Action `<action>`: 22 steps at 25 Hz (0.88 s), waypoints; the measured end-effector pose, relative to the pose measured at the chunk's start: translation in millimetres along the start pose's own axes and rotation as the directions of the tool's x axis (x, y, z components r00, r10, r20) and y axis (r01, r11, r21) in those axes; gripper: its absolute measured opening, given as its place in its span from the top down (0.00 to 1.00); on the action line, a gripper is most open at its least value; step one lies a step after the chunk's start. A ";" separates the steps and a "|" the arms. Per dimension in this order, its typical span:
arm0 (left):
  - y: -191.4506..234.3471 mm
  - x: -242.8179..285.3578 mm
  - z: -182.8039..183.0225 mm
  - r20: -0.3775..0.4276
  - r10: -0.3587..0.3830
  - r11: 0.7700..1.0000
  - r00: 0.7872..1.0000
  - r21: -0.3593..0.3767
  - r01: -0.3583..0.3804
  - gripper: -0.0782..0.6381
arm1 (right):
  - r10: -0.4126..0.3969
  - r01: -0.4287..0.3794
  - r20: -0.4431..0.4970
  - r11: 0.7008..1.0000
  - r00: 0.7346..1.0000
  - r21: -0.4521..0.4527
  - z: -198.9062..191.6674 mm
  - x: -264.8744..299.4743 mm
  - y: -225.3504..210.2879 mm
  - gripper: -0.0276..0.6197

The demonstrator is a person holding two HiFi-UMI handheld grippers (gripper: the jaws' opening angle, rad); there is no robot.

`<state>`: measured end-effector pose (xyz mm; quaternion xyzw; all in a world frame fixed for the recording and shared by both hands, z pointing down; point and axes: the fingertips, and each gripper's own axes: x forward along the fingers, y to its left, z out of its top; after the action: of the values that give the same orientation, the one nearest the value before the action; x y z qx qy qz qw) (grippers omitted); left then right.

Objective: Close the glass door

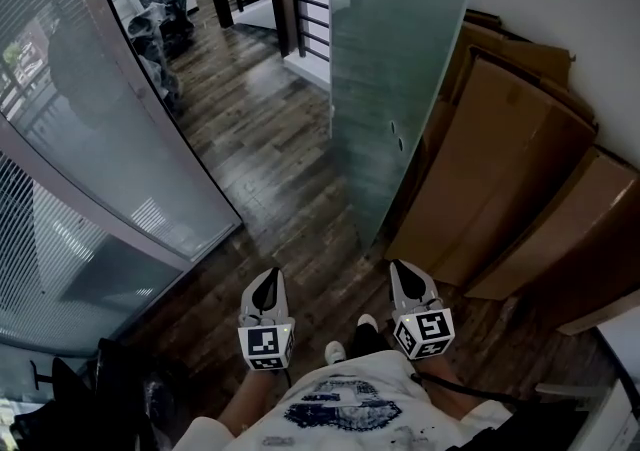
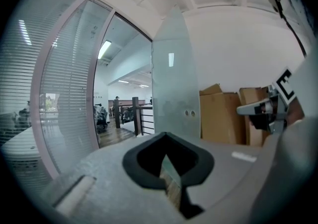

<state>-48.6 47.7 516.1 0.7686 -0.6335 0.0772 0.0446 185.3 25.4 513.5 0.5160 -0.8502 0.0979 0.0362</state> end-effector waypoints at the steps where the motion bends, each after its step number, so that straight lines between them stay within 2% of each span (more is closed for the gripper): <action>1: 0.6 1.0 1.6 0.005 0.000 1.000 1.000 0.001 0.000 0.89 | -0.001 0.001 0.001 1.000 1.000 -0.001 0.7 0.9 -1.0 0.95; 11: 11.8 21.0 1.0 -0.009 0.016 1.000 1.000 0.003 -0.016 0.89 | 0.011 -0.011 0.016 1.000 1.000 0.013 3.8 30.3 -7.4 0.95; 22: 11.0 94.3 13.3 -0.010 0.025 1.000 1.000 0.017 -0.024 0.89 | 0.022 -0.023 0.034 0.999 0.999 0.042 14.5 86.7 -57.4 0.95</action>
<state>-41.1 -47.8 519.2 0.7607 -0.6420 0.0868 0.0403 196.3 -78.8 520.9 0.5087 -0.8541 0.1077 0.0097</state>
